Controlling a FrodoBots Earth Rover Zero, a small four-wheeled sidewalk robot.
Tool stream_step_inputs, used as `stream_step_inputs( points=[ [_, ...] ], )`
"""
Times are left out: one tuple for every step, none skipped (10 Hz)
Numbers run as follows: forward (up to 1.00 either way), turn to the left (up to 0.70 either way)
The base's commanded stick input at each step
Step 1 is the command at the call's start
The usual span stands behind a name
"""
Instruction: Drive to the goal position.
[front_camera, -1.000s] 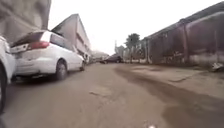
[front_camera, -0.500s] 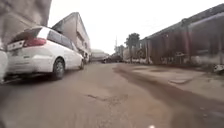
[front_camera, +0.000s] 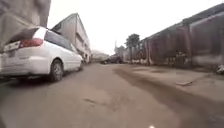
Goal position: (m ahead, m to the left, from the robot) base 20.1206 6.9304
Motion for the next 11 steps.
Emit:
stream_step_inputs(
  points=[
    [0.3, 0.0],
    [0.3, 0.0],
    [0.3, 0.0],
    [0.3, 0.0],
    [0.3, 0.0],
    [0.3, 0.0],
    [0.3, 0.0],
    [0.3, 0.0],
    [0.3, 0.0],
    [0.3, 0.5],
    [0.3, 0.13]
  ],
)
